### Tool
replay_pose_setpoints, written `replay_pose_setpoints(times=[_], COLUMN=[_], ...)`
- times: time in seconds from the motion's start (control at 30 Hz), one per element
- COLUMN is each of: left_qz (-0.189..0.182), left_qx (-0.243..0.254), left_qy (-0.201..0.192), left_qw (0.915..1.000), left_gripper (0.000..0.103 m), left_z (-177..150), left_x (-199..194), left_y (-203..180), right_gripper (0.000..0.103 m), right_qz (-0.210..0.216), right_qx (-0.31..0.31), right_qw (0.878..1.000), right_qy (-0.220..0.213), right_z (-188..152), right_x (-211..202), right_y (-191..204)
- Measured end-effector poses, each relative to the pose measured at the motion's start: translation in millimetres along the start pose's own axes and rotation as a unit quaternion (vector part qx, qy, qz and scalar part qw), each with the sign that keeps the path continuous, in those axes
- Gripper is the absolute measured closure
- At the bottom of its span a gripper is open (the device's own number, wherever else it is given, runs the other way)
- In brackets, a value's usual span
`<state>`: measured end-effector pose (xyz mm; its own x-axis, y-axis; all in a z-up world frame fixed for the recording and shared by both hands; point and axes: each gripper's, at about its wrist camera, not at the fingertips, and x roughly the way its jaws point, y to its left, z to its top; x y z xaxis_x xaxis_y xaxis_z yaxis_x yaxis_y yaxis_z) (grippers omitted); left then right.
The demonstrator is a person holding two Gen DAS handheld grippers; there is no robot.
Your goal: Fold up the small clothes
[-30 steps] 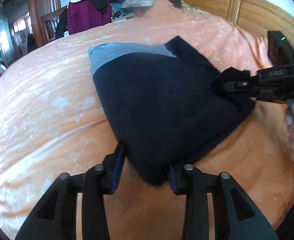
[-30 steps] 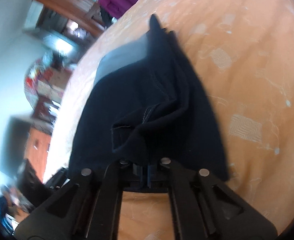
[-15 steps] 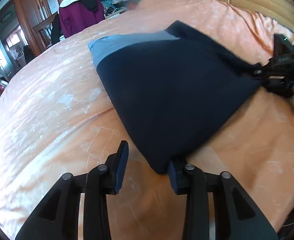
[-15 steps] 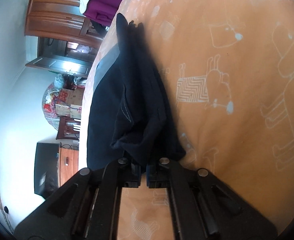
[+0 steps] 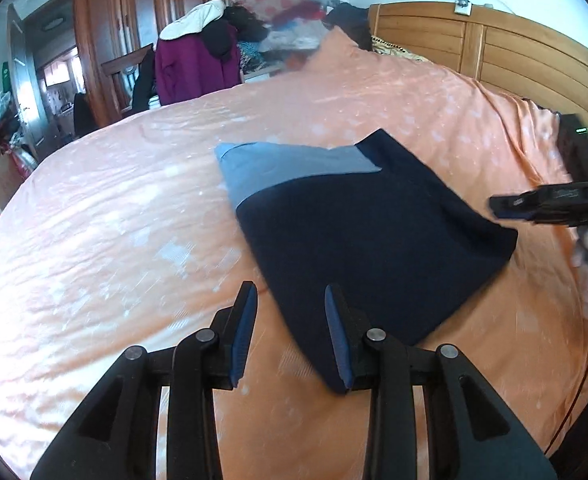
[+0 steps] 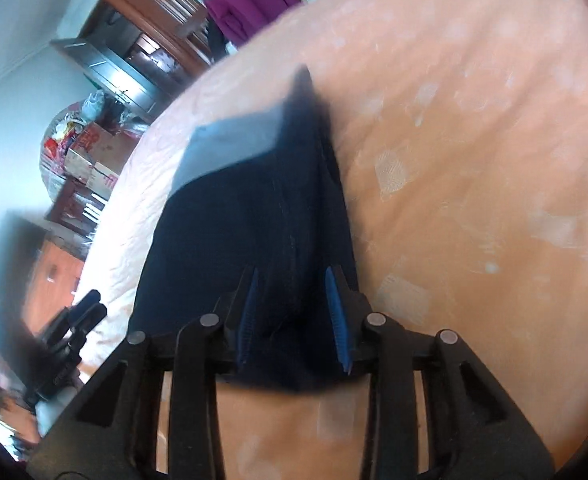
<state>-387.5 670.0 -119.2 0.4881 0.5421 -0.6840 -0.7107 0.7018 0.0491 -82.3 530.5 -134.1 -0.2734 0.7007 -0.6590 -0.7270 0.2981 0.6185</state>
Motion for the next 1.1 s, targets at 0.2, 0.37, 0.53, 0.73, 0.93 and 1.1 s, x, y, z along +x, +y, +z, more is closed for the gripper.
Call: replay_pose_setpoints(times=[0.2, 0.37, 0.53, 0.73, 0.93, 1.1], left_qz=[-0.031, -0.042, -0.03, -0.046, -0.07, -0.081], left_qx=[0.046, 0.025, 0.026, 0.035, -0.007, 0.006], left_qy=[0.022, 0.064, 0.039, 0.08, 0.023, -0.004], left_qw=[0.9982, 0.9968, 0.9984, 0.9951, 0.9973, 0.9967], left_gripper=[0.065, 0.049, 0.05, 0.045, 0.052, 0.053], left_z=[-0.4, -25.5, -11.2, -30.5, 1.5, 52.3], left_x=[31.8, 68.0, 42.3, 62.2, 29.3, 74.8], left_y=[-26.8, -17.1, -15.7, -13.1, 10.0, 23.3], right_gripper=[0.098, 0.095, 0.09, 0.103, 0.1, 0.1], right_qz=[0.026, 0.036, 0.014, 0.008, 0.054, 0.04], right_qx=[0.025, 0.023, -0.068, -0.064, -0.144, -0.166], right_qw=[0.999, 0.999, 0.996, 0.997, 0.988, 0.985], right_qy=[0.0, -0.008, -0.05, 0.04, -0.015, 0.025], right_z=[-1.8, -4.5, -11.9, -45.9, 3.0, 55.7], right_x=[14.5, 13.6, -33.1, -2.1, -36.8, 28.0], right_y=[-33.3, -35.5, 9.1, -15.9, 29.5, 23.3])
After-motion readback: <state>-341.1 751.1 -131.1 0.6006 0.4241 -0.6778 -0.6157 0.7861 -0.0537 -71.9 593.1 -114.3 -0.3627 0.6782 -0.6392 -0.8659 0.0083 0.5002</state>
